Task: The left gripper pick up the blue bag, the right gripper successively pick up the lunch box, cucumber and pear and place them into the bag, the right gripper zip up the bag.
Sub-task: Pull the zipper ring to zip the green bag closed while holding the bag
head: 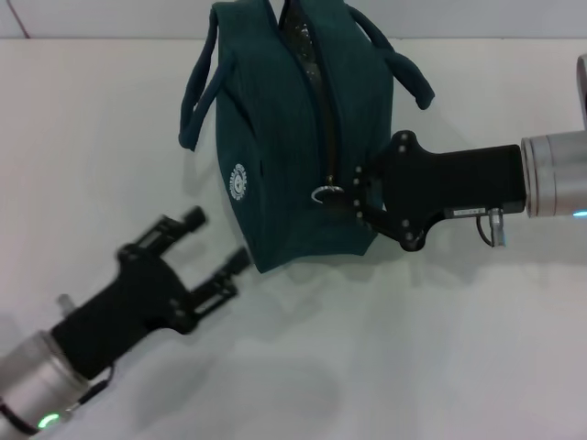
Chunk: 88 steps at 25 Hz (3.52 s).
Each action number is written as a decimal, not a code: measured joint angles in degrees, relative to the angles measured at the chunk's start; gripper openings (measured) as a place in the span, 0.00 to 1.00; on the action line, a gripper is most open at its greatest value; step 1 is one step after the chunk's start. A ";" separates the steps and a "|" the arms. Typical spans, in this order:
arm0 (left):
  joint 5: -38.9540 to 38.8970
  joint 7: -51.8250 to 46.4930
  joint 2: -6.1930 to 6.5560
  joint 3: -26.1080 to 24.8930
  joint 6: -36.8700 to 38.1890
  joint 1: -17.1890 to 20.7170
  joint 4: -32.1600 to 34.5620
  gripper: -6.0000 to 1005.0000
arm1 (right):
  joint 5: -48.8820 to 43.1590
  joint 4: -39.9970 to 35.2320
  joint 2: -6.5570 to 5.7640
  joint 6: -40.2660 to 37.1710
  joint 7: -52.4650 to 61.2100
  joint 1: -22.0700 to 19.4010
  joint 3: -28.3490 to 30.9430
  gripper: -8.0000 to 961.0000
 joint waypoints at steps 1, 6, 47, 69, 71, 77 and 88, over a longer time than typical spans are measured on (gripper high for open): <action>0.24 0.19 -0.02 0.80 -0.48 -0.57 -0.19 0.78 | 0.23 0.01 0.00 0.00 0.00 0.00 0.01 0.03; 0.63 0.03 -0.17 3.09 -2.19 -3.24 -1.39 0.77 | 1.10 0.18 0.10 -0.07 -0.03 -0.28 0.03 0.03; -1.15 9.61 -0.71 3.75 -6.66 -8.58 -1.60 0.14 | 11.84 3.19 0.09 -1.23 -8.34 -3.42 0.03 0.03; -3.82 4.82 -0.75 3.44 -7.66 -11.45 -2.09 0.32 | 12.04 3.93 0.10 -0.46 -9.66 -2.48 -0.03 0.03; -4.30 4.66 -0.75 3.43 -8.41 -11.80 -2.23 0.38 | 12.04 3.97 0.10 -0.44 -9.67 -2.38 -0.04 0.03; -4.83 4.85 -0.75 3.64 -11.75 -12.88 -2.33 0.48 | 12.04 3.97 0.10 -0.02 -9.67 -1.87 -0.24 0.03; -4.76 7.54 -0.75 3.78 -11.66 -12.74 -2.35 0.28 | 12.04 3.97 0.11 0.88 -9.67 -1.74 -0.13 0.03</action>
